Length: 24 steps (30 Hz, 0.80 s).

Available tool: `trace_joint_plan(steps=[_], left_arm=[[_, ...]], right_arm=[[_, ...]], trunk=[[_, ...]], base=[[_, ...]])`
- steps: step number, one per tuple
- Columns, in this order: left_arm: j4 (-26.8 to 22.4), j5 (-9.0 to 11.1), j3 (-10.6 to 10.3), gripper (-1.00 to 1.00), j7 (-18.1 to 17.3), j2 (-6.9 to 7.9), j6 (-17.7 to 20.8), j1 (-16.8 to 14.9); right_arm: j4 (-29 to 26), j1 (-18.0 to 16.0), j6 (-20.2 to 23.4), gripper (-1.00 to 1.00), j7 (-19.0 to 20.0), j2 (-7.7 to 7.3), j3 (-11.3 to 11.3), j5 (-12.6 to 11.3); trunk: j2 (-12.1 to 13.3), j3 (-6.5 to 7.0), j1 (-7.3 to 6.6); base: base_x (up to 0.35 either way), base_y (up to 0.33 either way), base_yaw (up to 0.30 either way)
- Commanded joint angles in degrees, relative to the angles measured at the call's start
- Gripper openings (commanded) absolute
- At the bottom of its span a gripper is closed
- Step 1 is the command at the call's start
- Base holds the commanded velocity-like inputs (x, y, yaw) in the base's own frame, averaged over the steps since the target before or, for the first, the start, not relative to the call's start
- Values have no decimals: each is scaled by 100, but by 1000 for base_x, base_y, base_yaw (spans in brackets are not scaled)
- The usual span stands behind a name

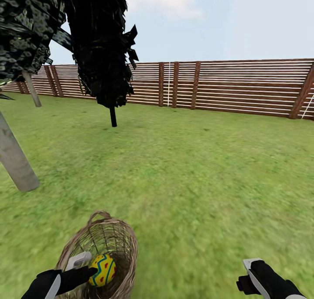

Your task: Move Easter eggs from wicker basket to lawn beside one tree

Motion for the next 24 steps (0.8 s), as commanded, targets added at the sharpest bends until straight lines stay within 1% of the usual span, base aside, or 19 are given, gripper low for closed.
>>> trace_joint_plan(steps=[1,7,10,12,14,24], left_arm=[[-6,58,14,100,9,-4,50,-3],[-6,58,14,100,1,-12,53,-3],[-6,58,12,100,1,-17,54,-3],[-6,54,13,100,10,-91,51,-3],[-6,50,14,100,12,-113,50,-3],[-6,51,12,100,12,-126,50,-3]], right_arm=[[-9,-2,26,100,-9,-7,45,-47],[-9,-2,26,100,-6,-6,45,-47],[-8,-2,26,100,-9,-6,45,-47],[-9,-2,26,100,-10,-6,46,-47],[-8,-2,26,100,-8,-6,46,-47],[-1,-2,21,100,-10,11,46,-21]], trunk=[[39,13,-23],[280,121,-155],[400,174,-221],[480,210,-265],[560,246,-309],[962,426,-529]], base=[[0,0,0],[-19,13,0],[-227,179,0],[-253,201,0],[-255,203,0],[-232,184,0]])
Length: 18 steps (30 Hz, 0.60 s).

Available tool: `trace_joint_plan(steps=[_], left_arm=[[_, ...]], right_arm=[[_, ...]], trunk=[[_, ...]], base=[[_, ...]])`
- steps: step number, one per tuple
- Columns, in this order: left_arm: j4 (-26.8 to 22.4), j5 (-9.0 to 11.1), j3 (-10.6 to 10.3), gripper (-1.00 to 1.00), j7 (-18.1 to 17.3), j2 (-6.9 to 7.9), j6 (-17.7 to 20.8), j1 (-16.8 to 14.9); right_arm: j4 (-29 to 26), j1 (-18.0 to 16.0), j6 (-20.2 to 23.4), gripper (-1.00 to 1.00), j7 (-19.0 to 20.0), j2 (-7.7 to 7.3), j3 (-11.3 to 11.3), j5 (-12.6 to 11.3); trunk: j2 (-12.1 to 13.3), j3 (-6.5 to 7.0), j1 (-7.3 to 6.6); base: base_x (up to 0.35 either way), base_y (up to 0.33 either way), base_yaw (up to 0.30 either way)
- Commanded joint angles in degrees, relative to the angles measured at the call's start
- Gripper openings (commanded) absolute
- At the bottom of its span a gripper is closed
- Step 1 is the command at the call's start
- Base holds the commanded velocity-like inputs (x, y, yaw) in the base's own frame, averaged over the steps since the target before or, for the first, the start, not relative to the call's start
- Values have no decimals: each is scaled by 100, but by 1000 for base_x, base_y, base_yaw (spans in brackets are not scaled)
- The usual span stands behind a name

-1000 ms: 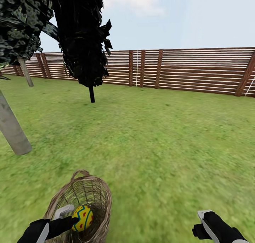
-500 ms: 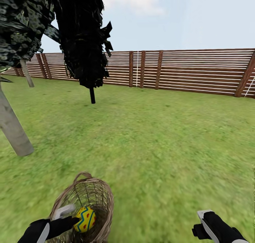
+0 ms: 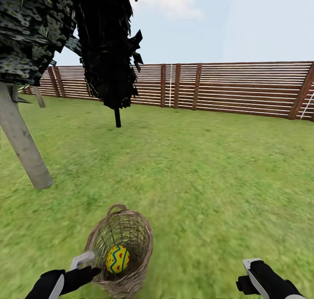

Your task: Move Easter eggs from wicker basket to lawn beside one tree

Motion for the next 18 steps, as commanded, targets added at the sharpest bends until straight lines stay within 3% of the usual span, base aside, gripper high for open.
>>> trace_joint_plan(steps=[1,5,18], left_arm=[[-5,56,9,100,3,-3,48,-3],[-5,62,9,100,3,-3,48,-3],[-73,81,44,100,-19,21,40,-2]], right_arm=[[-10,-3,26,100,-8,-8,43,-49],[-10,-3,24,100,-8,-3,43,-49],[-10,-3,24,100,-8,-9,42,-49]], trunk=[[39,13,-25],[199,85,-113],[720,318,-398]], base=[[-40,32,0],[-84,64,0],[-256,201,0]])
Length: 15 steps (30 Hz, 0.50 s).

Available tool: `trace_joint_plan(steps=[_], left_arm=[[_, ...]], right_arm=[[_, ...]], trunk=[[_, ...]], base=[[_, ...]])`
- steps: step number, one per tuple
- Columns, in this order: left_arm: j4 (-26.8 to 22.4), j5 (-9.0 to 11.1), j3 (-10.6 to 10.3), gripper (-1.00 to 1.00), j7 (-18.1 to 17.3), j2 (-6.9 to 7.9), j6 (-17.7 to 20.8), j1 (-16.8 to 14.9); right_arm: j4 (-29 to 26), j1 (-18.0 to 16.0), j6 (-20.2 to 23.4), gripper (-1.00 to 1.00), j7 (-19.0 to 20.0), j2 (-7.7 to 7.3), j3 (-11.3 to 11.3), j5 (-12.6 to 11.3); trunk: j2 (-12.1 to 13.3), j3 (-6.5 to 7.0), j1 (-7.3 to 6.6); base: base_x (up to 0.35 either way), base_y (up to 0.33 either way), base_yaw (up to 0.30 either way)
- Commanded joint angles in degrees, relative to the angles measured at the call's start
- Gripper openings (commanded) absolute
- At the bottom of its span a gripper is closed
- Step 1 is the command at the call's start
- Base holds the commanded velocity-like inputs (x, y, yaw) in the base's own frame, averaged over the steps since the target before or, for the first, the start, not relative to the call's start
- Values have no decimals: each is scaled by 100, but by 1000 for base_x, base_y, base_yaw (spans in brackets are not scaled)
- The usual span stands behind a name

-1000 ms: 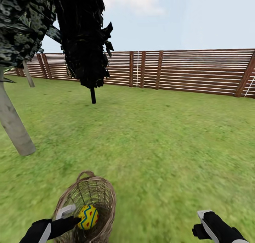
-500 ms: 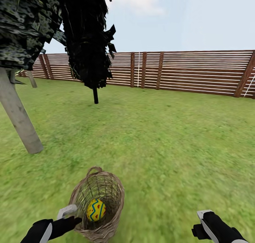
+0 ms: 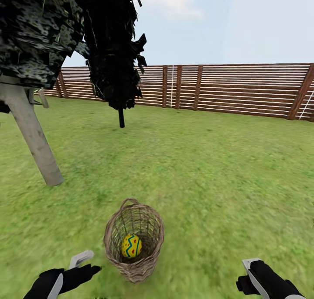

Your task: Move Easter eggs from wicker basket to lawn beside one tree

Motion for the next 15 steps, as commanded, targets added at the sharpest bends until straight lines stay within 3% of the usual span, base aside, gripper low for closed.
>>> trace_joint_plan(steps=[1,11,15], left_arm=[[-9,58,19,100,6,7,46,-3],[33,70,50,100,27,55,55,-3],[22,89,179,100,-17,371,111,-3]], right_arm=[[-10,-3,28,100,-12,-13,40,-53],[-13,-3,37,100,-3,-28,35,-53],[-104,-3,63,100,53,-89,3,-64]], trunk=[[39,13,-26],[440,193,-246],[600,264,-333]], base=[[-258,202,0],[-258,207,0],[-258,208,0]])
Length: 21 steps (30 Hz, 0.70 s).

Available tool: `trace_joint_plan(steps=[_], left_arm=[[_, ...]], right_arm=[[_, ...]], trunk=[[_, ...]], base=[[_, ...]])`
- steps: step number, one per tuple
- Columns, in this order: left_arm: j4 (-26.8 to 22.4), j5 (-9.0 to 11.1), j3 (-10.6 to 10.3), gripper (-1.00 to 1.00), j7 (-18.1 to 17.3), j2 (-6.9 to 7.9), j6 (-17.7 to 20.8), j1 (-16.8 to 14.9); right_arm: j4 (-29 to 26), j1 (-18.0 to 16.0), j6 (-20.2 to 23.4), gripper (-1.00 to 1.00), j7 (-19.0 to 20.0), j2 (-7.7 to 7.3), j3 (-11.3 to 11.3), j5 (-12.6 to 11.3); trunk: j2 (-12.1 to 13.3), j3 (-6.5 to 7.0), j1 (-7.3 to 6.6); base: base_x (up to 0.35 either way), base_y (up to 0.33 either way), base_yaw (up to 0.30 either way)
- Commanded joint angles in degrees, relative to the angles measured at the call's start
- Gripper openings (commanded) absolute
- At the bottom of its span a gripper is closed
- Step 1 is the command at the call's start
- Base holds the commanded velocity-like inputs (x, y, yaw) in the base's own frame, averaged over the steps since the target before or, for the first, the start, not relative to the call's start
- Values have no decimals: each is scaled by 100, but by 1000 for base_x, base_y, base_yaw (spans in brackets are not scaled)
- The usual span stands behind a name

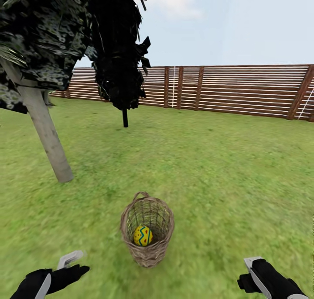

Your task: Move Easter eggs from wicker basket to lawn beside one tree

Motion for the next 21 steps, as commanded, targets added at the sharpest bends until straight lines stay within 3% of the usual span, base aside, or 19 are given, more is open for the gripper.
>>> trace_joint_plan(steps=[1,4,5,7,9,10,12,14,21], left_arm=[[-2,64,33,100,-2,45,63,-2],[-6,61,53,100,31,171,104,-2],[-16,62,54,100,28,269,106,-2],[-27,63,67,100,28,491,108,-2],[-36,59,71,100,44,621,103,-2],[-43,50,72,100,51,672,103,-2],[-42,31,72,100,53,789,144,-2],[-47,27,72,100,53,907,504,-2],[-48,29,46,100,31,911,636,-1]], right_arm=[[-110,-2,32,100,-13,-10,47,-52],[-399,-2,88,100,-33,229,118,-2],[-412,-2,228,100,-18,230,125,54],[-660,-2,600,100,-1,58,29,-116],[-963,-2,724,100,8,119,34,-188],[-982,-2,844,100,12,221,94,-183],[-1106,-2,1166,100,417,206,158,-285],[-1225,-2,1255,100,755,252,277,-184],[-1202,-2,1227,100,819,16,177,-148]], trunk=[[39,13,-26],[159,67,-92],[199,85,-114],[279,121,-158],[359,153,-202],[400,170,-223],[480,206,-267],[560,242,-311],[841,367,-465]], base=[[-258,208,0],[-227,189,0],[-205,171,0],[-202,166,0],[-199,156,0],[-168,131,0],[-95,73,0],[-19,15,0],[-1,1,0]])
